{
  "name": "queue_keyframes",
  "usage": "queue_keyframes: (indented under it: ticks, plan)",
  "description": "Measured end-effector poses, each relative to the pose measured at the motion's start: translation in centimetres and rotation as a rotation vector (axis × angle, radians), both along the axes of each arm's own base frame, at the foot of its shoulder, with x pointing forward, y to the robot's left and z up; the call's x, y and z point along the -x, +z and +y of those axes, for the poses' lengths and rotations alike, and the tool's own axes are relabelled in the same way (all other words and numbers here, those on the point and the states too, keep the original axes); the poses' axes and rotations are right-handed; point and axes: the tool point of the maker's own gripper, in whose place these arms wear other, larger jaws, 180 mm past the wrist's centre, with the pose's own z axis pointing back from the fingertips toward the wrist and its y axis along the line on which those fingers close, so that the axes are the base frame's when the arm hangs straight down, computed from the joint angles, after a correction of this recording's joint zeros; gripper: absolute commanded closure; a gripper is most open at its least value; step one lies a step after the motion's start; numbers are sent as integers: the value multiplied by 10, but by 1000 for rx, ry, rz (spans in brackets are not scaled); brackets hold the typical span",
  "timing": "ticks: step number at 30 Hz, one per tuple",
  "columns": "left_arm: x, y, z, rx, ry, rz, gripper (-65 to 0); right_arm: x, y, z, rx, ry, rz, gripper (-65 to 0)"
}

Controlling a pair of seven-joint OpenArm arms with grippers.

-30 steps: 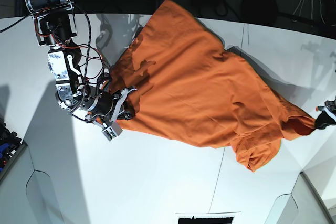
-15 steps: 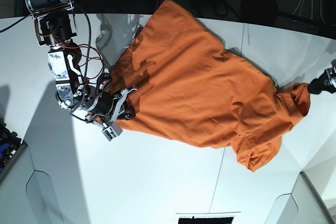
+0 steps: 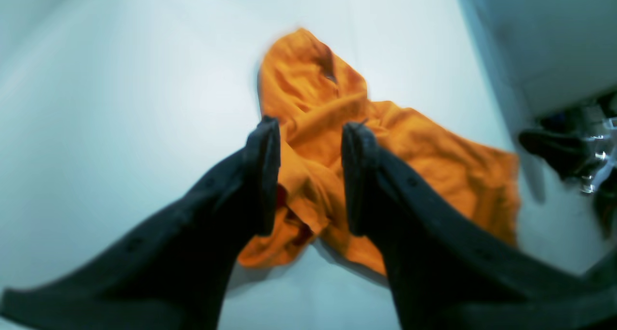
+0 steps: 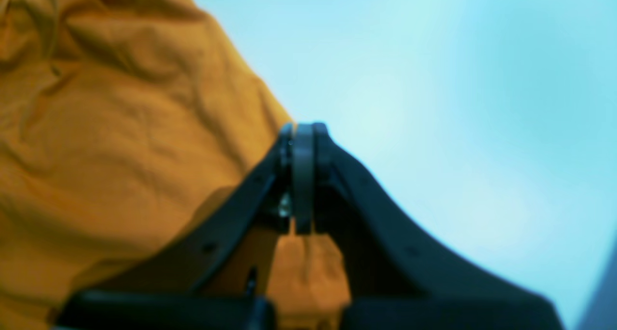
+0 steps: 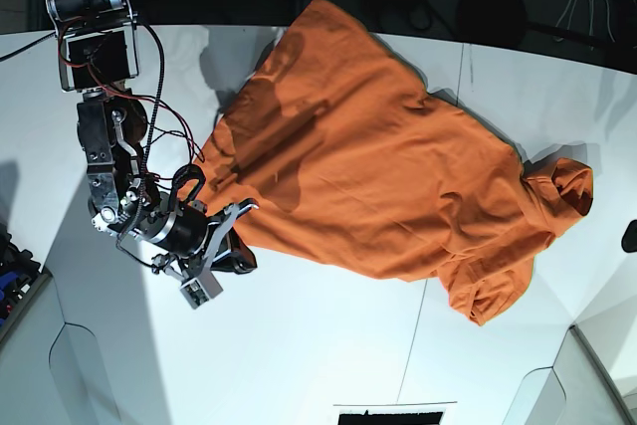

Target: Layout the t-shirt on the table in an organized manner, then fold the t-shirt properly

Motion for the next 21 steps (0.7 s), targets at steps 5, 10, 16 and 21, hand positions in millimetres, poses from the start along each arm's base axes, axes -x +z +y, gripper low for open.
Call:
queue_keyframes:
  ticks: [5, 10, 16, 21]
  plan:
    - [-13, -6, 7, -130, 40, -54, -242, 13, -33, 3, 19, -5, 94, 0]
    - [-20, -45, -19, -194, -15, -1, -242, 20, -61, -5, 29, -25, 178, 0]
    - [-34, -80, -30, -331, 17, 46, -242, 33, -74, -8, 42, -20, 277, 0]
    - [-38, -103, -52, -401, -40, 77, -242, 52, -77, 1, -7, -2, 284, 0]
